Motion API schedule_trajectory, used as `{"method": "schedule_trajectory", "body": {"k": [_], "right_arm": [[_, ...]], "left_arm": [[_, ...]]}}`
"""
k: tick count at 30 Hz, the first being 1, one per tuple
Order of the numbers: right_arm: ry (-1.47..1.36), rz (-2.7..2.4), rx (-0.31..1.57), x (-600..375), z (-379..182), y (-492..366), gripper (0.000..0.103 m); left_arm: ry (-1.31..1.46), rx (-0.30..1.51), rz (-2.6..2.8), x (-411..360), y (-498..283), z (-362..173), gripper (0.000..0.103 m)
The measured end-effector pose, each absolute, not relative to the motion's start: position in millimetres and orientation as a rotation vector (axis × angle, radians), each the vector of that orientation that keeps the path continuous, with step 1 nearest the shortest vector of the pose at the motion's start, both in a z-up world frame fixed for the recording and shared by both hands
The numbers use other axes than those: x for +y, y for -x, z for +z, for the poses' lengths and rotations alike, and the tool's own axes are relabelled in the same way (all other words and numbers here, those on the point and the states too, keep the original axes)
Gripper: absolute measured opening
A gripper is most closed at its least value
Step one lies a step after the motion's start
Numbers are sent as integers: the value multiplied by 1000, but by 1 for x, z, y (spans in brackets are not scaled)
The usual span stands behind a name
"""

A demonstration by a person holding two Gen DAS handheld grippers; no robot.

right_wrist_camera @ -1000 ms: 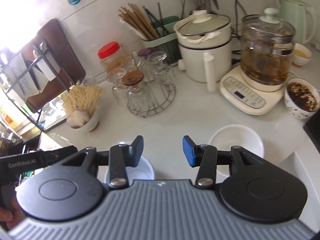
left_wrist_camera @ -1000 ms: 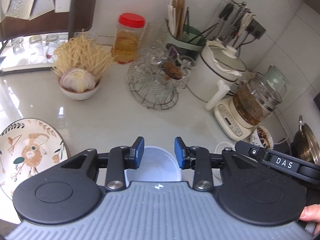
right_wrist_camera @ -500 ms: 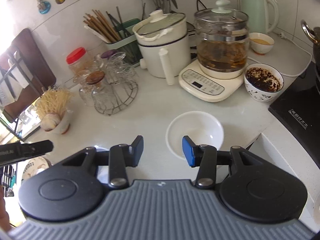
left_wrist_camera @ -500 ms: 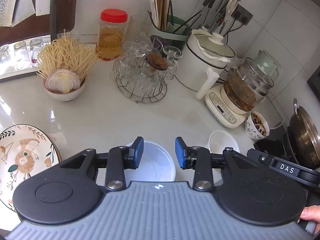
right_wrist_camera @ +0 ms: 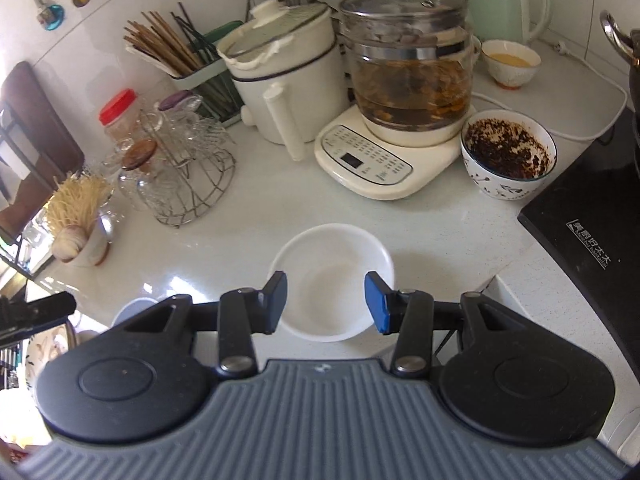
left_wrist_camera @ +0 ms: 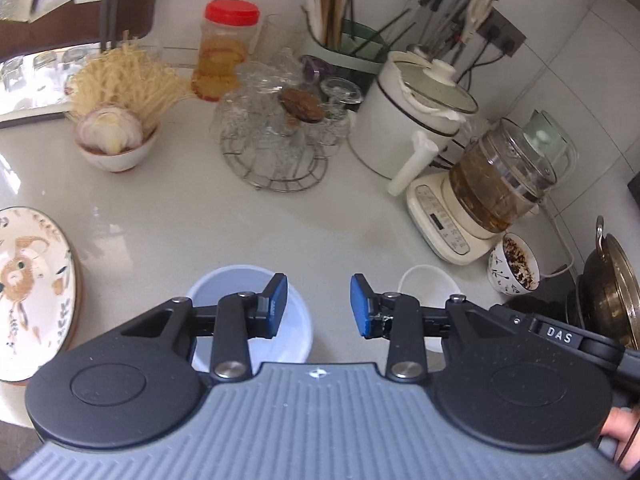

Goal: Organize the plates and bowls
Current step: 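Move the open left tool to the white ceramic bowl by the kettle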

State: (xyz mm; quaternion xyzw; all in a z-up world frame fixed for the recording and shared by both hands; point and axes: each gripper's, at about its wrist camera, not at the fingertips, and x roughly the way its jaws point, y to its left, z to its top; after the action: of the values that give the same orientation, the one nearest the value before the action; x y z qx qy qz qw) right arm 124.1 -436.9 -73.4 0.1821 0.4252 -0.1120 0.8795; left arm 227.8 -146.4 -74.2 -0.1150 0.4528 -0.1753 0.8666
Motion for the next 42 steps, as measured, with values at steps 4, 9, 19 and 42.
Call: {"method": "schedule_trajectory", "body": {"k": [4, 9, 19, 42], "right_arm": [[-391, -239, 915, -454, -82, -127, 46], [-435, -233, 943, -474, -93, -132, 46], [-430, -194, 982, -493, -109, -146, 45], [-524, -147, 1125, -510, -166, -177, 42]], "left_arm": [[242, 936, -387, -167, -230, -78, 40], [246, 981, -415, -197, -239, -90, 40], [264, 1049, -405, -237, -248, -117, 40], [259, 1243, -384, -293, -282, -184, 40]]}}
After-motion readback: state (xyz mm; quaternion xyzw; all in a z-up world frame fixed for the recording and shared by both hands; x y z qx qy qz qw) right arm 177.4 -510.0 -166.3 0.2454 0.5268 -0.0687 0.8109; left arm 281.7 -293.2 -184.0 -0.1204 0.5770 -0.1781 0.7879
